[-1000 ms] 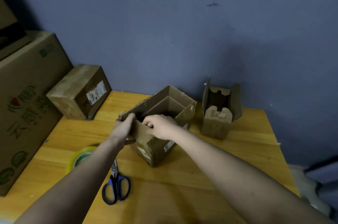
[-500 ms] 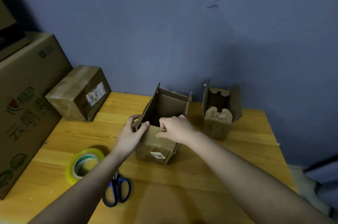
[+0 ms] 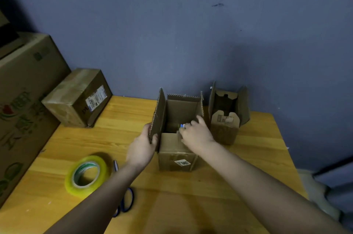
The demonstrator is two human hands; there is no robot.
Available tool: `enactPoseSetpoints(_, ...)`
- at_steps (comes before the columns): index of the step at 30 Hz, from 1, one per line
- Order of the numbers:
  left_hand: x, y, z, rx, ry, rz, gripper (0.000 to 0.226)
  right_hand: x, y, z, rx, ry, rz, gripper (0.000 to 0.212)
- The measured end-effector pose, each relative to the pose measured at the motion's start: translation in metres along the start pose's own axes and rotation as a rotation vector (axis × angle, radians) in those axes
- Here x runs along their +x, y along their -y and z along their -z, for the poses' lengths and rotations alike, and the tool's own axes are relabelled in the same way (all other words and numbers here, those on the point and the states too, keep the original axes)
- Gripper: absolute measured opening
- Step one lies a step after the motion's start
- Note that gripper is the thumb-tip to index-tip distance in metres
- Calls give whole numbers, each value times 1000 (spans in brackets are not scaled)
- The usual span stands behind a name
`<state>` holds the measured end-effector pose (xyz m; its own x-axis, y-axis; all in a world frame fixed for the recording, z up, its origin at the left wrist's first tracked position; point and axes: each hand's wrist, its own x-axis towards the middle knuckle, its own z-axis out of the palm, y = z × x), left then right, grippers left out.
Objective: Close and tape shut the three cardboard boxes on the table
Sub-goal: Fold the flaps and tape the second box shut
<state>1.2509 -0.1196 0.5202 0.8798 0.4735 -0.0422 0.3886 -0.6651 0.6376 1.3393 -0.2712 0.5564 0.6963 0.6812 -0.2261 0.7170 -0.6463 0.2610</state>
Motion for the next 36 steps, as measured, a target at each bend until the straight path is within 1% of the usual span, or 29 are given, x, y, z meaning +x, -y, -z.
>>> enactPoseSetpoints(3,-2,-3,-3,75,-23,-65,46,-5,20,-3,-111,-33,-11,39)
enactPoseSetpoints(5,-5,-6,-4,67,-59,-121,53,-10,34,-5,-163,-24,-12,39)
enactPoseSetpoints(6,-6,-6,-5,66,-87,-182,59,-12,39,-7,-188,-14,-10,41)
enactPoseSetpoints(8,-6,-7,-4,140,-131,-351,70,-14,43,-13,-199,1,-18,43)
enactPoseSetpoints(10,-4,-6,-1,240,-167,-483,75,-16,39,-16,-172,12,-34,46)
enactPoseSetpoints(12,1,-5,3,323,-200,-559,64,-17,33,-19,-145,25,-29,47)
enactPoseSetpoints(16,10,3,9,569,-244,-698,15,-17,23,-24,-77,70,-11,48)
enactPoseSetpoints(17,10,4,11,622,-241,-699,14,-17,21,-22,-36,77,-22,48)
enactPoseSetpoints(18,11,5,12,679,-216,-684,18,-17,18,-20,18,71,-36,47)
enactPoseSetpoints(20,9,-3,19,795,-136,-629,17,-16,11,-15,151,3,-84,45)
enactPoseSetpoints(21,6,-12,23,863,-72,-581,23,-15,7,-12,226,-43,-120,45)
enactPoseSetpoints(23,3,-34,27,980,83,-456,41,-10,-1,-6,364,-111,-208,54)
enactPoseSetpoints(25,9,-57,28,1044,141,-383,51,-2,-9,2,442,-164,-280,69)
enactPoseSetpoints(27,23,-80,26,1032,152,-349,54,11,-14,10,438,-211,-296,78)
enactPoseSetpoints(29,42,-96,19,979,123,-371,55,27,-18,15,419,-216,-302,86)
enactPoseSetpoints(30,52,-100,14,955,119,-375,59,34,-19,15,411,-201,-312,88)
enactPoseSetpoints(33,74,-102,1,961,168,-341,81,52,-26,10,369,-118,-355,92)
enactPoseSetpoints(34,79,-101,-2,994,189,-336,86,56,-30,7,344,-88,-369,93)
enactPoseSetpoints(36,83,-99,-6,1057,217,-348,88,58,-35,2,268,-59,-369,93)
